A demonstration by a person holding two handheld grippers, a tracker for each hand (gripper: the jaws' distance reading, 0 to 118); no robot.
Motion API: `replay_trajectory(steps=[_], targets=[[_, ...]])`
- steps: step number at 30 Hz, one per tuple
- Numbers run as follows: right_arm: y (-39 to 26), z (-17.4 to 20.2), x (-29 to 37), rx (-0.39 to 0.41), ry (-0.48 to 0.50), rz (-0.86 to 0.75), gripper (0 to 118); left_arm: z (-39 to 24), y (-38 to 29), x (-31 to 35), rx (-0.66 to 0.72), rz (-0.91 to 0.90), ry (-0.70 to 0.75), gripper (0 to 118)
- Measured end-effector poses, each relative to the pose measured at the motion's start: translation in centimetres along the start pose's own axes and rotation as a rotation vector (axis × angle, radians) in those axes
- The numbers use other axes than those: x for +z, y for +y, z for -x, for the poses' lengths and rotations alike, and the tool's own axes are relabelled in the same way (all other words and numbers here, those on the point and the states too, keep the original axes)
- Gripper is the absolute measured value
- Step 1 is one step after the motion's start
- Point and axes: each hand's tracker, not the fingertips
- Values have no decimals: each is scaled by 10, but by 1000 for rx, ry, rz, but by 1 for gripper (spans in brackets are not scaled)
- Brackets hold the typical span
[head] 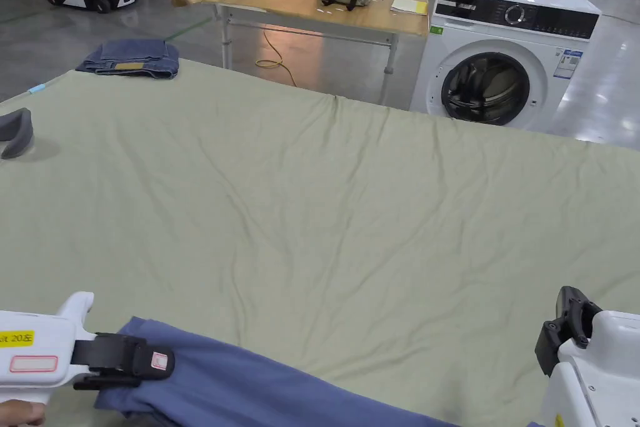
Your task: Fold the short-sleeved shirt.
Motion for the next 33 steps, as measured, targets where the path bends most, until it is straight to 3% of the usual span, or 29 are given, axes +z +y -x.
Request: replay_trajectory(steps=[9, 15, 20, 25, 33], targets=[[4, -5, 1, -24, -10, -19, 0, -19, 14, 56, 10, -77, 129, 3], [1, -4, 1, -37, -5, -11, 0, -53, 8, 32, -2, -19, 26, 3], [-1, -6, 4, -39, -5, -3, 0, -85, 4, -12, -18, 51, -110, 3], [-4, -14, 9, -38, -17, 5, 0, -117, -4, -70, -63, 131, -123, 3], [-12, -27, 14, -48, -45, 36, 0, -124, -28, -185, -86, 304, 28, 3]])
